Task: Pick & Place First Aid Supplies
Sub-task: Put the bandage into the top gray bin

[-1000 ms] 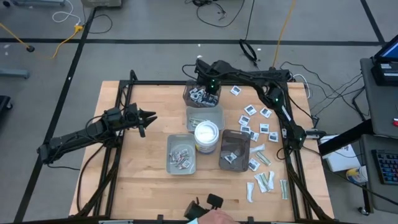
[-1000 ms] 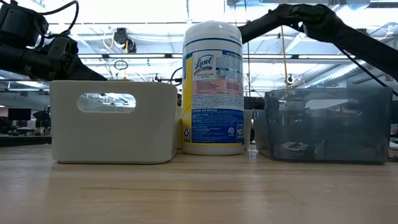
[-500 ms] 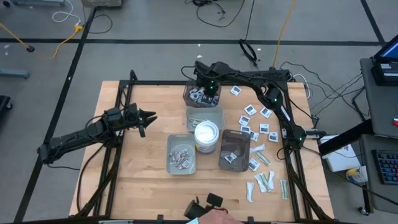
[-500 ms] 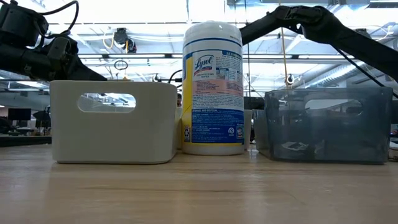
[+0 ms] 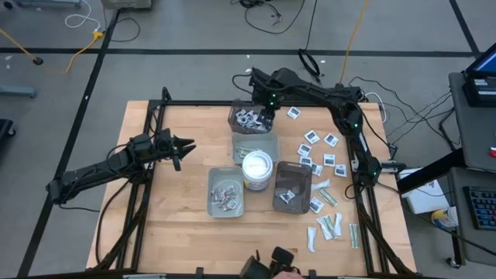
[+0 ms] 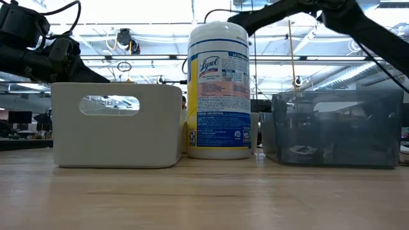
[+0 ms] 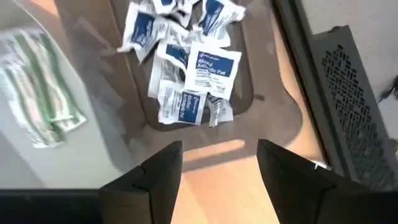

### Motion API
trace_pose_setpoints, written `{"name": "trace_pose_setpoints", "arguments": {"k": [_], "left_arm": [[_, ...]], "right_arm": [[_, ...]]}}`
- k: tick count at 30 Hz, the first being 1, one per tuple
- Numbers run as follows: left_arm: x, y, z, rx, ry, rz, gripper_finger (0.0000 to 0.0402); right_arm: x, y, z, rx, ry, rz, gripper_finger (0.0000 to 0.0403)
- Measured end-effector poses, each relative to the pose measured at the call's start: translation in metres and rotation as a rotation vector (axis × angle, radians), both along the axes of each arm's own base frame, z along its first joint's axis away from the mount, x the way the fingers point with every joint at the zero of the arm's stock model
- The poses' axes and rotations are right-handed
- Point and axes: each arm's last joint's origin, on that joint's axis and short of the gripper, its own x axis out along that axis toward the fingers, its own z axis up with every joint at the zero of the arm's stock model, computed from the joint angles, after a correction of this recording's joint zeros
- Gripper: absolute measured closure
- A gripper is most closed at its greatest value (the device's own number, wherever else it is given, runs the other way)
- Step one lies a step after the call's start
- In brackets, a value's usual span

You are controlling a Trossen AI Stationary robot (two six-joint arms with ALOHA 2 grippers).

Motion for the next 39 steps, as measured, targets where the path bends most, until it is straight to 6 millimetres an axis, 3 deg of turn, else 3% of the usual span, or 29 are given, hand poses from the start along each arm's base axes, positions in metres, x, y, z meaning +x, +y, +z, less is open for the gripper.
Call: {"name": "trace_pose_setpoints", "arguments": {"k": [4,14,31,39], "left_arm": [[0.000,0.000,0.000,0.000,0.000,0.000,0.0273],[0.000,0.000,0.000,0.000,0.000,0.000,0.0273],[0.000,0.000,0.000,0.000,0.000,0.000,0.0273],[0.000,0.000,0.000,0.000,0.000,0.000,0.0273]], "right_arm": [[-0.014,0.009,0.013,0.015,0.002,-0.071,0.0205],[-0.048,0.032,0.002,0.046,0.040,-0.135,0.0211],[-0.161,0.152,-0.002,0.033,0.042,0.092,0.0211],[-0.202,0.186,-0.006,0.026,0.076,0.310,0.0211]]}}
